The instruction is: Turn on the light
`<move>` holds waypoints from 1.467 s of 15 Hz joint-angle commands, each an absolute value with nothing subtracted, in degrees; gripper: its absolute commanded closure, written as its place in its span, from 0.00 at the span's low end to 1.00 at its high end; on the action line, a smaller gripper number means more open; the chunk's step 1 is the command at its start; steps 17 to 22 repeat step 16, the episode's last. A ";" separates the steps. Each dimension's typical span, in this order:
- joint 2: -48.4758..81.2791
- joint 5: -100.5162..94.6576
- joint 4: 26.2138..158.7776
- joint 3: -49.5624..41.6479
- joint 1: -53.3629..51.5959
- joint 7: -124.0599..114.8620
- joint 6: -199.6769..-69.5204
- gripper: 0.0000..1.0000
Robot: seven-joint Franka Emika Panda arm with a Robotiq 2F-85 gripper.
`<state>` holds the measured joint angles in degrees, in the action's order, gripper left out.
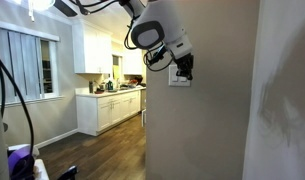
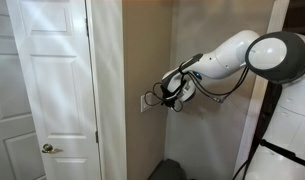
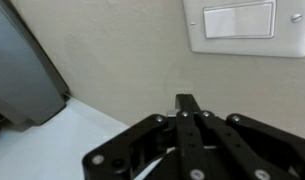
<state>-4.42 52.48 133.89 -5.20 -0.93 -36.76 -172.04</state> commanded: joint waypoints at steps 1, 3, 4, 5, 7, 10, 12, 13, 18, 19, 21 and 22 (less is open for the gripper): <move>-9.00 48.83 138.40 -4.82 0.00 -41.06 -171.19 1.00; -9.70 47.05 139.50 -4.53 0.40 -42.41 -171.37 0.74; -10.12 45.99 139.93 -4.46 0.62 -43.19 -171.02 0.73; -7.66 48.88 137.52 -3.92 0.74 -39.82 -171.71 0.94; -8.21 48.03 138.24 -3.92 0.83 -40.52 -171.69 0.81; -8.41 47.90 138.46 -3.92 0.96 -40.55 -171.66 0.73; -8.41 47.89 138.47 -3.91 1.01 -40.55 -171.63 0.73; -8.41 47.88 138.47 -3.91 1.02 -40.55 -171.63 0.73; -8.41 47.88 138.47 -3.90 1.04 -40.55 -171.62 0.73; -8.41 47.88 138.47 -3.90 1.04 -40.55 -171.62 0.73; -8.41 47.88 138.47 -3.90 1.04 -40.55 -171.62 0.73; -8.41 47.88 138.47 -3.90 1.04 -40.55 -171.62 0.73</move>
